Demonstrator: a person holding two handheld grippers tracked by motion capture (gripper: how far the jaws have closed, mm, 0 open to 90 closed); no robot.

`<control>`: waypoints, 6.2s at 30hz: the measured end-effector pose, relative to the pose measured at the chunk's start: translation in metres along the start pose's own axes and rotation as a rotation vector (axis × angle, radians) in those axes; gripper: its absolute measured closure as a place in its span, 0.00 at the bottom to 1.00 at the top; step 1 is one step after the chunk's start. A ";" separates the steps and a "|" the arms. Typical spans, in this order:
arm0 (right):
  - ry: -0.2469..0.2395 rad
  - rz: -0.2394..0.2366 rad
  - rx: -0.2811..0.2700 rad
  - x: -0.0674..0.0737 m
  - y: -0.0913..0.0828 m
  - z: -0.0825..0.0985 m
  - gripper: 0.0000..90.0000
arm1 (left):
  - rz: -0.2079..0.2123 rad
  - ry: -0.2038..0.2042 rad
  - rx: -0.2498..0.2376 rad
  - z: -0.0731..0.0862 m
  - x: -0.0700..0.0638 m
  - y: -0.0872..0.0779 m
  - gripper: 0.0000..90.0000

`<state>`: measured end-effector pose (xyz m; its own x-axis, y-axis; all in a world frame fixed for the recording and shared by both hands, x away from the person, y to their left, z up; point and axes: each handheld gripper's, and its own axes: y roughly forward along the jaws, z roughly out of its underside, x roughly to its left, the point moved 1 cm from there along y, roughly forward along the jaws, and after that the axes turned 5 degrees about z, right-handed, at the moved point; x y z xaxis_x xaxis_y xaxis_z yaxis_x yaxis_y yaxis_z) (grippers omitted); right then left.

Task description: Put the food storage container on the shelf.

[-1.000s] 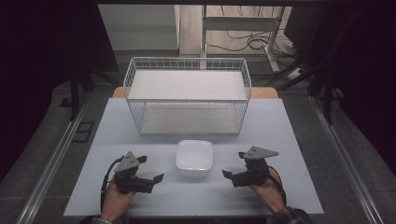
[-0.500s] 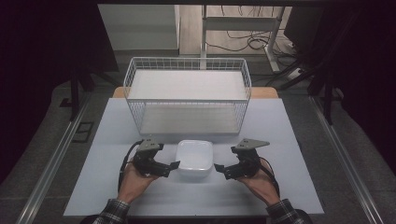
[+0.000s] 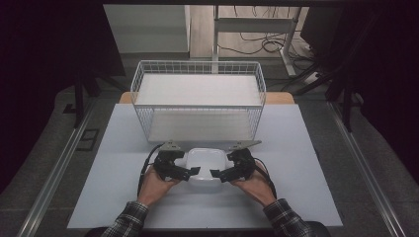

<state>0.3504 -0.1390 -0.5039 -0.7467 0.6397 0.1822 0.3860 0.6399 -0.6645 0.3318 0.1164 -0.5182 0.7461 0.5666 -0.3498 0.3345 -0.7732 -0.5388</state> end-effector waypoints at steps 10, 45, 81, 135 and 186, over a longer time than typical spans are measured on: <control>0.051 -0.034 0.027 0.011 -0.013 0.012 0.24 | -0.011 -0.011 0.026 0.013 -0.025 -0.014 0.27; 0.082 0.120 -0.166 0.007 -0.041 -0.005 0.86 | -0.111 -0.074 -0.173 0.003 -0.018 -0.035 0.88; 0.104 0.157 -0.156 -0.048 0.013 -0.057 0.80 | -0.170 -0.160 -0.154 -0.040 0.052 -0.010 0.83; -0.107 0.095 -0.154 0.000 0.006 -0.031 0.98 | -0.277 0.087 -0.127 0.040 -0.021 -0.053 0.05; -0.111 0.168 -0.088 -0.021 0.077 -0.066 0.99 | -0.238 0.071 -0.135 0.066 -0.023 -0.061 0.03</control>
<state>0.4319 -0.0749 -0.5109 -0.7212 0.6927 -0.0096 0.5519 0.5661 -0.6123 0.2564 0.1694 -0.5278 0.6741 0.7191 -0.1688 0.5753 -0.6544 -0.4908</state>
